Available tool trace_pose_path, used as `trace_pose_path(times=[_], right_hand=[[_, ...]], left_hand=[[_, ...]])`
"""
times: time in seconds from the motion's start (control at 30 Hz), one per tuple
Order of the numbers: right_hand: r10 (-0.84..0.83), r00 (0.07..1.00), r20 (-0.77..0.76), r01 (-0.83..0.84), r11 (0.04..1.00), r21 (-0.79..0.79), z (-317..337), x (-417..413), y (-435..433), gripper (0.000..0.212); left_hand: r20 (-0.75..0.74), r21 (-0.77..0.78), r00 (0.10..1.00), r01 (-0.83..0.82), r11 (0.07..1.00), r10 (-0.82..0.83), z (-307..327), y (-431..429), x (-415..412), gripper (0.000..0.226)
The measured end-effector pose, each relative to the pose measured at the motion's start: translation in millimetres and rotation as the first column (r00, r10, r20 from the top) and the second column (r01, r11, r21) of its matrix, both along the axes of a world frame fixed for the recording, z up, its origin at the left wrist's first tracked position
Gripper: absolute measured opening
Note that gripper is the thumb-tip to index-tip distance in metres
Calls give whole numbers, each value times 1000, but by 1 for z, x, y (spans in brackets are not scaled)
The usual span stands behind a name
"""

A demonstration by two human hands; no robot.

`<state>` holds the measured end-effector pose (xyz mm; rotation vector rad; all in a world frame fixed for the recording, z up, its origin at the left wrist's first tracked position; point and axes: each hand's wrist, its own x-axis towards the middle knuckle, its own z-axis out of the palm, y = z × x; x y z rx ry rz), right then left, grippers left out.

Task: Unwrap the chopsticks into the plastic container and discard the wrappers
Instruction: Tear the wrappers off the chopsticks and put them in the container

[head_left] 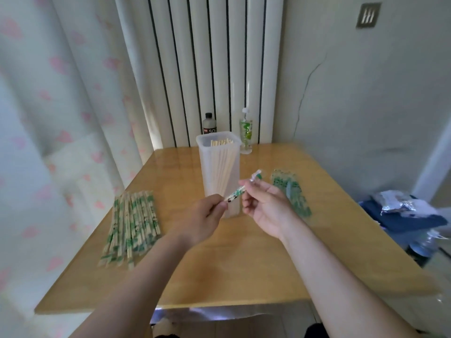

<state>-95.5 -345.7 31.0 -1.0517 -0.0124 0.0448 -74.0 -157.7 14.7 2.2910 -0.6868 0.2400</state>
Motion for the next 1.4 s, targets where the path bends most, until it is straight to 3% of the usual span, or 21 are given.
trace_pose_path(times=[0.17, 0.33, 0.5, 0.73, 0.87, 1.07, 1.23, 1.4], right_hand=[[0, 998, -68, 6, 996, 91, -13, -1, -2, 19], [-75, 996, -52, 76, 997, 14, -12, 0, -18, 26], [-201, 978, -52, 205, 976, 72, -10, 3, -33, 14], [-100, 992, -72, 100, 995, -3, -17, -1, -14, 19], [-205, 975, -82, 209, 977, 50, -10, 5, -30, 15], [-237, 967, -93, 244, 967, 72, -14, 6, -26, 12], [-175, 981, -85, 176, 984, 9, -20, 0, -9, 15], [-302, 947, -112, 305, 953, 2, -11, 4, -28, 15]], left_hand=[[-128, -106, 991, 17, 994, -31, 6, -19, 0, 25], [-179, -114, 982, 41, 993, -61, 8, -31, -3, 24], [-187, -85, 980, 52, 995, -67, 10, -35, 0, 26], [-177, -120, 981, 62, 991, -83, 18, -44, 3, 28], [-203, -78, 977, 46, 996, -61, 16, -36, 5, 26], [-200, -45, 979, 19, 999, -28, 15, -35, 7, 25], [-180, -47, 983, 26, 999, -34, 16, -41, 6, 25], [-199, -42, 979, 27, 999, -35, 15, -32, 4, 25]])
